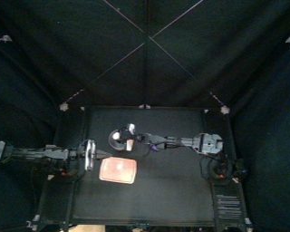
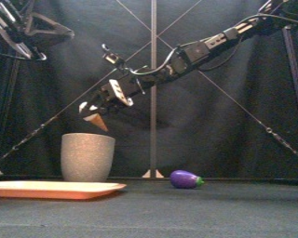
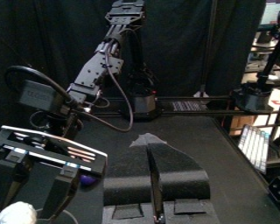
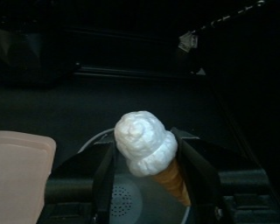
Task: Pick the ice cream then place it in the grey bowl
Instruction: Drop ice cream in the grey bowl and return to neutral
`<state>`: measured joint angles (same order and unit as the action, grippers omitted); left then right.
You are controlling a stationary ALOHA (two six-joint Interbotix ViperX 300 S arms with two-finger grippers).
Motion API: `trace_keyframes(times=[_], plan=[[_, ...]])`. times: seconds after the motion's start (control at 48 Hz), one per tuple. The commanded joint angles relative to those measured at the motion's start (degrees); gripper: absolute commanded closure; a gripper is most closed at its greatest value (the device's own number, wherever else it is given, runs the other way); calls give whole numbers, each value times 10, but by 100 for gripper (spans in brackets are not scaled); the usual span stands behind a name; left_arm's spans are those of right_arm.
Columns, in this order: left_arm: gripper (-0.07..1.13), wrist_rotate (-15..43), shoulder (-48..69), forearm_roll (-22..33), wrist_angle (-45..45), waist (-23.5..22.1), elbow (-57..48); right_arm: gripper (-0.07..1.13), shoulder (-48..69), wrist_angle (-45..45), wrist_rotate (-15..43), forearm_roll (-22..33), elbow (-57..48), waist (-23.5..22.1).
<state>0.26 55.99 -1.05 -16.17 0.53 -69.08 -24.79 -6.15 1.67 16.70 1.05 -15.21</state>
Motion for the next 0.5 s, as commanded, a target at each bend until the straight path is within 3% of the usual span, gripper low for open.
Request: trace_keyframes(times=[0.021,0.208,0.5], plan=[[109,1,-2,-1,-2,2,7,25,18,-4,2,-5,11,-5],[109,1,-2,-1,-3,2,7,10,25,-3,4,-12,6,-4],[109,1,-2,-1,-2,2,7,9,86,11,6,-16,-12,-5]])
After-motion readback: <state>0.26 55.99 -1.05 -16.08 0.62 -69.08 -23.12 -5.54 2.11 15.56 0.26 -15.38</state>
